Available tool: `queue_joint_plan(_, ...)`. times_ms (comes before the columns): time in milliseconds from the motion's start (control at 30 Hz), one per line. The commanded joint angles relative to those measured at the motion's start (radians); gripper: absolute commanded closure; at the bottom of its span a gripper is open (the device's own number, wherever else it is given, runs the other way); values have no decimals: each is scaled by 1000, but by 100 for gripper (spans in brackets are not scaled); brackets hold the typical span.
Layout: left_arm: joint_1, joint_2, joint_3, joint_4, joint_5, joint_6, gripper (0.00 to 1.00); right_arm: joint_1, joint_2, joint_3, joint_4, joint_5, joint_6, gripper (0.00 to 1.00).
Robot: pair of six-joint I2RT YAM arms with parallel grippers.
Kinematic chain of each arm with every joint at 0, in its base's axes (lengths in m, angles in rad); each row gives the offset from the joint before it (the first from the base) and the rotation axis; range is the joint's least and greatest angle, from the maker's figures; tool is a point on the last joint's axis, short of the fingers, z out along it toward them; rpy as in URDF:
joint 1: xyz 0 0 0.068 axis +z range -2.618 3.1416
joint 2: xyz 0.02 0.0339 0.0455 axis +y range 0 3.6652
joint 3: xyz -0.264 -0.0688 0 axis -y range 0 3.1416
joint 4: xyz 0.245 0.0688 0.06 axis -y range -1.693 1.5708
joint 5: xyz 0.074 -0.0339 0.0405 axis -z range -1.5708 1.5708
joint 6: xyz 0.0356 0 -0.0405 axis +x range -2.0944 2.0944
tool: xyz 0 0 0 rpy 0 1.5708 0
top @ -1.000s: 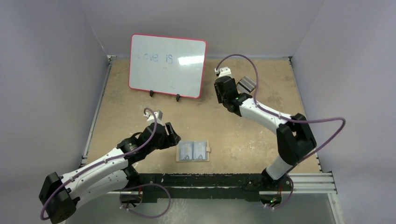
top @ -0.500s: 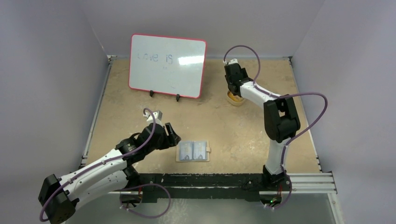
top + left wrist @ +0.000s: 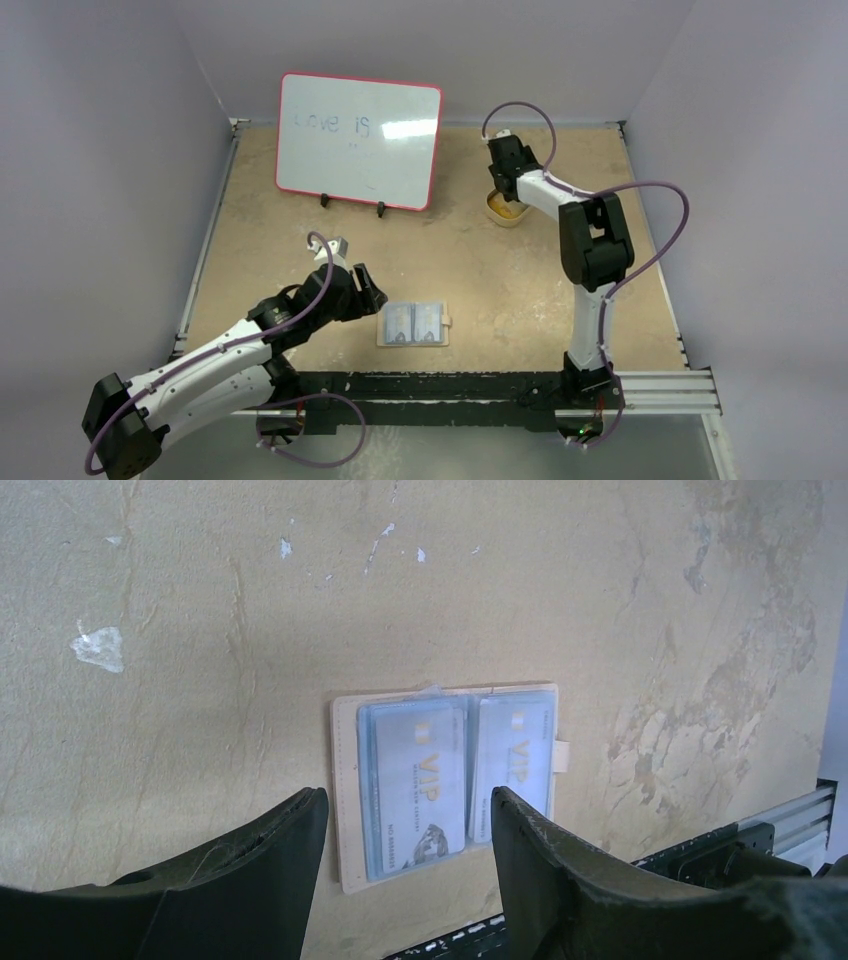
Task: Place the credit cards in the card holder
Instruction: Pick up the credit card from the storage box.
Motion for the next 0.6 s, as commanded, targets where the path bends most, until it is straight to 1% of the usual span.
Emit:
queue_joint_plan(0,-1,-8,40,11,5,24,40,-11,9,41,27,33,-39,35)
queue_joint_plan(100,0,-8,40,10,1,24,40,-15,15,41,34,61,-35,35)
queue_joint_plan(233,-1,-5,41,8,-1,21,40,-16,-5,13,86,75,-53,37)
queue_joint_plan(567,0,2,40,8,-7,21,40,-18,-20,26,80,85,-61,44)
